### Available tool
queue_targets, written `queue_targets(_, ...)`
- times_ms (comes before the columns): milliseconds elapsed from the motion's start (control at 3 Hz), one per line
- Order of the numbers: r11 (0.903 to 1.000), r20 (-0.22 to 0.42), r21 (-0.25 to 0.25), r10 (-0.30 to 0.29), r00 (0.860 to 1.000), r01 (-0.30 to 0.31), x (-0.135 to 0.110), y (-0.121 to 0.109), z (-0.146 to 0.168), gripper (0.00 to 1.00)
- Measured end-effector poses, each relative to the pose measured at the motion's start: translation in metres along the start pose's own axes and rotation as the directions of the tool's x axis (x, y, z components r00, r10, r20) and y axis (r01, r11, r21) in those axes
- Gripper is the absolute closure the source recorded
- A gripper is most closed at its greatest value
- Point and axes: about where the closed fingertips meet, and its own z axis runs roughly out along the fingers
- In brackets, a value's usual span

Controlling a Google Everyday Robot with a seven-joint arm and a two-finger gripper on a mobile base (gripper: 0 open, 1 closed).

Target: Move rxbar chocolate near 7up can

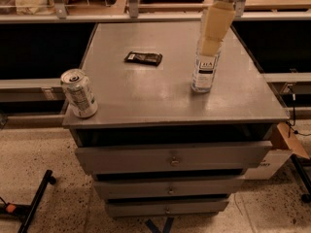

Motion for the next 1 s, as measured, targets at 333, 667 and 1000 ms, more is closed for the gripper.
queue_targets(333, 0.9994, 0.014, -0.001, -0.034, 0.999, 0.034, -0.032, -0.025, 0.013, 0.00)
queue_targets(667, 0.9972, 0.012, -0.018, -0.072, 0.997, 0.072, -0.067, -0.038, 0.038, 0.00)
queue_targets(1000, 0.9953, -0.018, -0.065, -0.073, 0.997, 0.072, -0.086, -0.046, 0.077, 0.00)
